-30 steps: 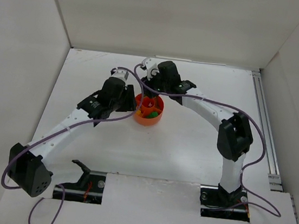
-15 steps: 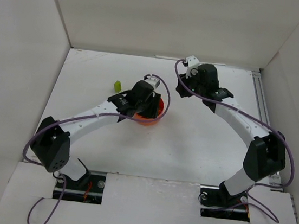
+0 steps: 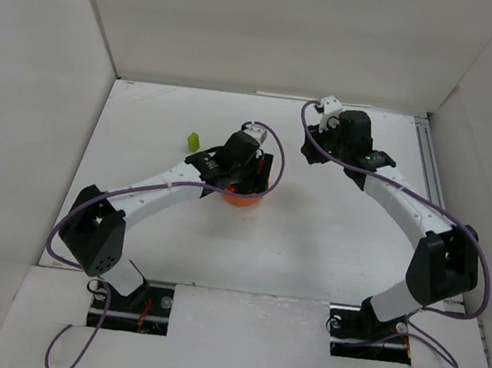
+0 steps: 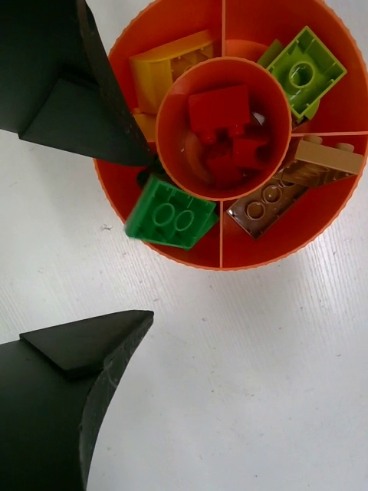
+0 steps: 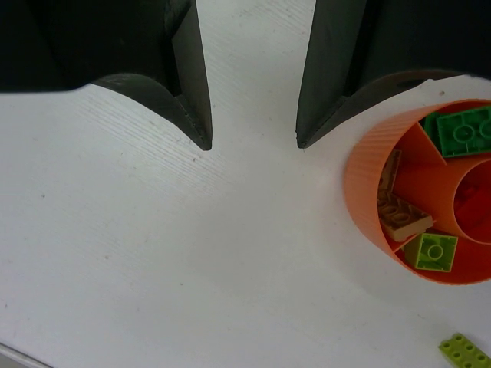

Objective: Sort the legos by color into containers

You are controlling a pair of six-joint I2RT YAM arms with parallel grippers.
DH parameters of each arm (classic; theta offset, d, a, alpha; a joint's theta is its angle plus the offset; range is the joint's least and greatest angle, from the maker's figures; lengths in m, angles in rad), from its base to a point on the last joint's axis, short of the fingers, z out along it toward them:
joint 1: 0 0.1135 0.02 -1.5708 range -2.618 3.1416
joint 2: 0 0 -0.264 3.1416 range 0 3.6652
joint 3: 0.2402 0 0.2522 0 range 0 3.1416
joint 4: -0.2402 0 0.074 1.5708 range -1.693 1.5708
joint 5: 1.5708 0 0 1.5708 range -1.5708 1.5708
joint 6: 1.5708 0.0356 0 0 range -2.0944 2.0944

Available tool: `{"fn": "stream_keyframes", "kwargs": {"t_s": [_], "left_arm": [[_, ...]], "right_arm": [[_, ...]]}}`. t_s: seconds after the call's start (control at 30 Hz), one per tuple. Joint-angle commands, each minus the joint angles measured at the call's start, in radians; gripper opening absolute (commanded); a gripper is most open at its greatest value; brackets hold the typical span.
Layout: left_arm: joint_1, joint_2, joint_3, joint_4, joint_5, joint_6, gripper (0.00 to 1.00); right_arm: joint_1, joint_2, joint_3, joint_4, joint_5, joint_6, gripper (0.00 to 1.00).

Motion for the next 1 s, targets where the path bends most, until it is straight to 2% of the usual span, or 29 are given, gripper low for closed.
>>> {"fn": "stream_keyframes", "kwargs": {"t_s": [0.0,0.27,0.4,0.43,0.47,0.53,0.67,0.77,0.97], "left_arm": [[-0.004,-0.017,0.042,-0.011,-0.026,-0.024,0.72],[-0.004,-0.068,0.042,-0.032,-0.101,-0.062,0.76],[0.036,-0.137,0.033,-0.055,-0.138,-0.072,0.87],[0.063,-0.153,0.032,-0.055,-0.138,-0.096,0.91],[0.095,-0.184,0.019,-0.055,-0.126,-0.107,0.91],[0.210,-0.212,-0.009,-0.055,-0.104,-0.127,0.96],[0.422,-0.221,-0.032,-0.043,-0.037,-0.173,0.92],[0.508,-0.134,0.006,-0.043,-0.037,-0.199,0.89],[0.517,0.116,0.172,-0.028,-0.090,-0.146,0.86]], "right_arm": [[-0.001,-0.046,-0.009,0.041,-0.025,0.012,0.53],[-0.001,-0.065,-0.028,0.032,-0.034,0.012,0.53],[-0.001,-0.076,-0.048,0.032,-0.044,0.001,0.53],[-0.001,-0.086,-0.048,0.032,-0.044,0.001,0.53],[-0.001,-0.086,-0.048,0.023,-0.044,0.001,0.53],[-0.001,-0.096,-0.058,0.023,-0.054,-0.008,0.53],[-0.001,-0.096,-0.068,0.003,-0.054,-0.017,0.53],[-0.010,-0.096,-0.068,-0.008,-0.045,-0.017,0.53],[-0.028,-0.086,-0.057,-0.029,-0.027,-0.017,0.53]]}}
